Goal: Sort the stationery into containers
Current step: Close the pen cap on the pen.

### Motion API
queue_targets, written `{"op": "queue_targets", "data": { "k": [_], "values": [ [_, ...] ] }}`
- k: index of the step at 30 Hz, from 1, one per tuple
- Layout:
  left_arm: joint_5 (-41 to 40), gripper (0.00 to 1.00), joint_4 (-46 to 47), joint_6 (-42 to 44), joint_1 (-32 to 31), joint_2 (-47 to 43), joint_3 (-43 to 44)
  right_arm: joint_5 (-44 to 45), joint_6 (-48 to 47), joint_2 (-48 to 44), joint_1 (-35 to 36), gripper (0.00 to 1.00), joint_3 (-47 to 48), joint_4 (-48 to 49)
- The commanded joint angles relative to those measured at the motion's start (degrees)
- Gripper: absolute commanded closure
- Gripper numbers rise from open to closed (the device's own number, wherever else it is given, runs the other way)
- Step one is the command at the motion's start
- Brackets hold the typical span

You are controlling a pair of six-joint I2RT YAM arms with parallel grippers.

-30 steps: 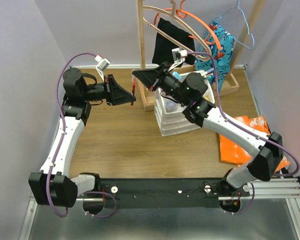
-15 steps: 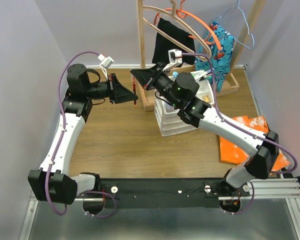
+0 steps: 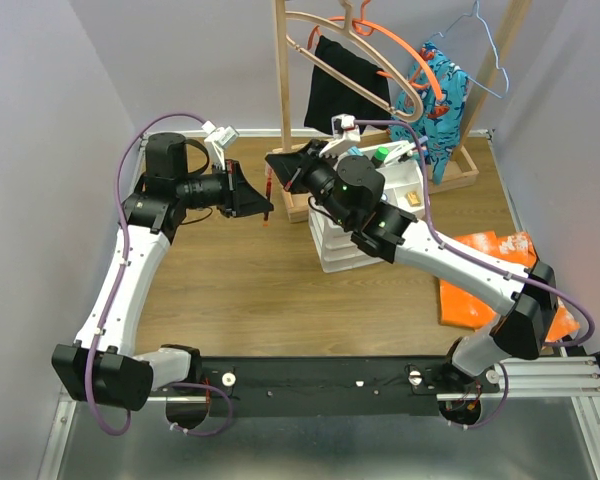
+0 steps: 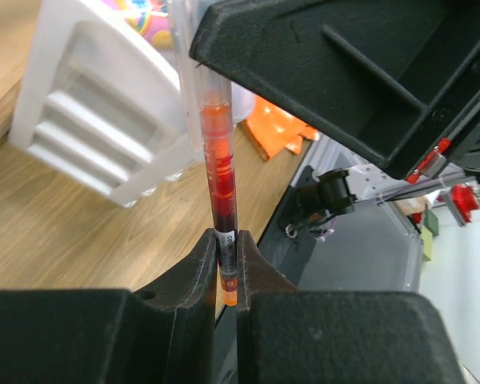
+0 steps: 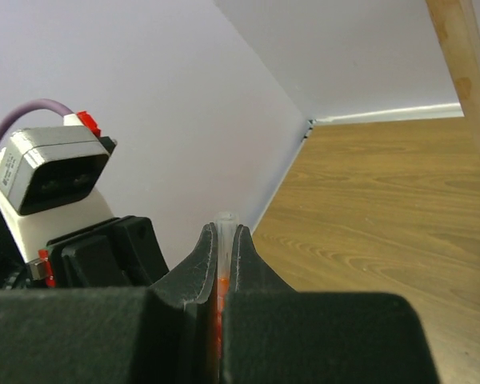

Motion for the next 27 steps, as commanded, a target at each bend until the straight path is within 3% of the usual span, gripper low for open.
{"op": "queue_targets", "data": {
  "k": [1,21,27],
  "values": [
    [-12.12,1.0,16.79,5.32,1.72,-2.3,6.98,-8.26,-0.66,2.39,5.97,0.99,-6.68,-26.29],
    [-11.24,1.0,22.85,0.84,1.37,0.33,8.3,-11.87,-0.93,6.34,8.25,0.99,-5.62,-23.48],
    [-17.91,1.0,13.56,11.72,-2.4,1.56,13.3,-9.84,1.36,8.28,8.25,0.99,-2.47,-27.52]
  ]
}}
